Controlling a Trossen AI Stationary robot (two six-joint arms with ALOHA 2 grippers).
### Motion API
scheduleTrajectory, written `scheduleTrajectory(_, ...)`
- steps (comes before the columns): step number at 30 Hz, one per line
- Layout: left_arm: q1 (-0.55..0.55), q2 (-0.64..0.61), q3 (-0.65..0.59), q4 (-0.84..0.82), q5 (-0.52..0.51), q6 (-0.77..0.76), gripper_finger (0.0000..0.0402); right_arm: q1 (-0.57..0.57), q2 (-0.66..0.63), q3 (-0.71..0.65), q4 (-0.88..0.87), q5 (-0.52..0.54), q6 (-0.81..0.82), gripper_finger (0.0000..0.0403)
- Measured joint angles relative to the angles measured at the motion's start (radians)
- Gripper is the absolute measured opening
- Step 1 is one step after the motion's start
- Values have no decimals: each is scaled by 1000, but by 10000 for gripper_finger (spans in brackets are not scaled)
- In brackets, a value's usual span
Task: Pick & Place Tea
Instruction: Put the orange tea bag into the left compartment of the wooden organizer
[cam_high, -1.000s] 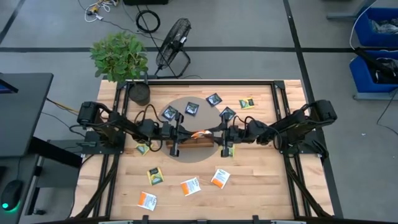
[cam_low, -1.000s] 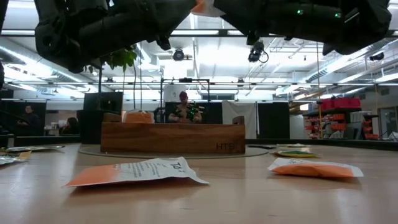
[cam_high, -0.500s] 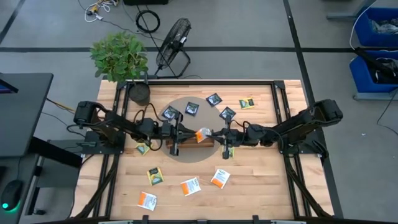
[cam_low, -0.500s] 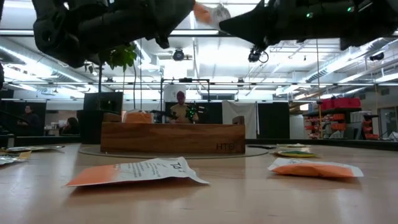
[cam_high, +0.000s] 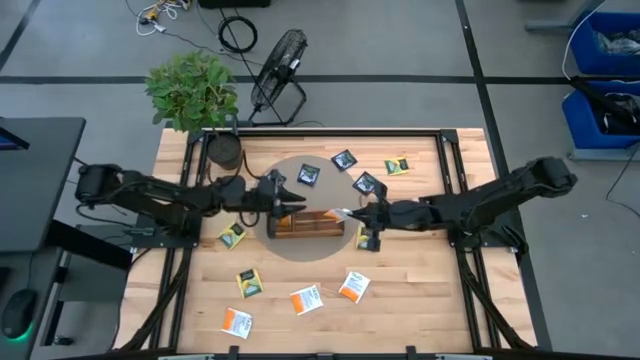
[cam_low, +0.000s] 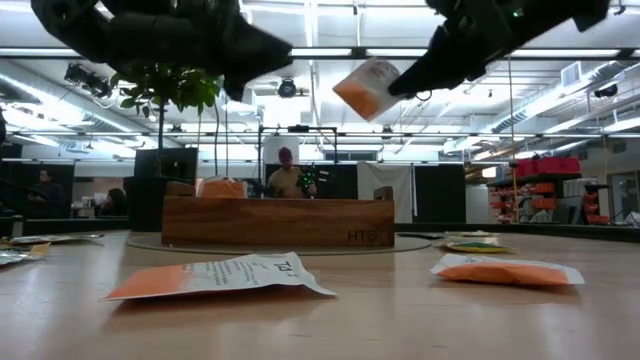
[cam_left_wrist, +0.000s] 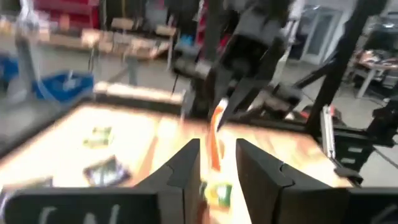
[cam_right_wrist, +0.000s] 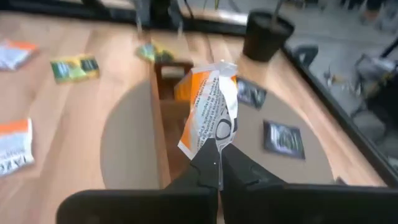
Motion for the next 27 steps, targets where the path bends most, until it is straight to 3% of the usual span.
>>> scheduleTrajectory(6,9,-30,0,-210,22,-52,155,-34,84,142,-200,-88,-12,0)
scheduleTrajectory(9,9,-30,0,-198,78,-57,175,-56,130,202,-223,-129,-51,0)
scheduleTrajectory(15,1,-30,0,-128,83,-43,203,-90,241,347,-321,-187,-102,0)
scheduleTrajectory(19,3,-29,0,-123,77,-18,208,-102,313,420,-340,-248,-145,0)
scheduleTrajectory(27,-8,-29,0,-133,101,6,209,-129,415,574,-440,-255,-199,0)
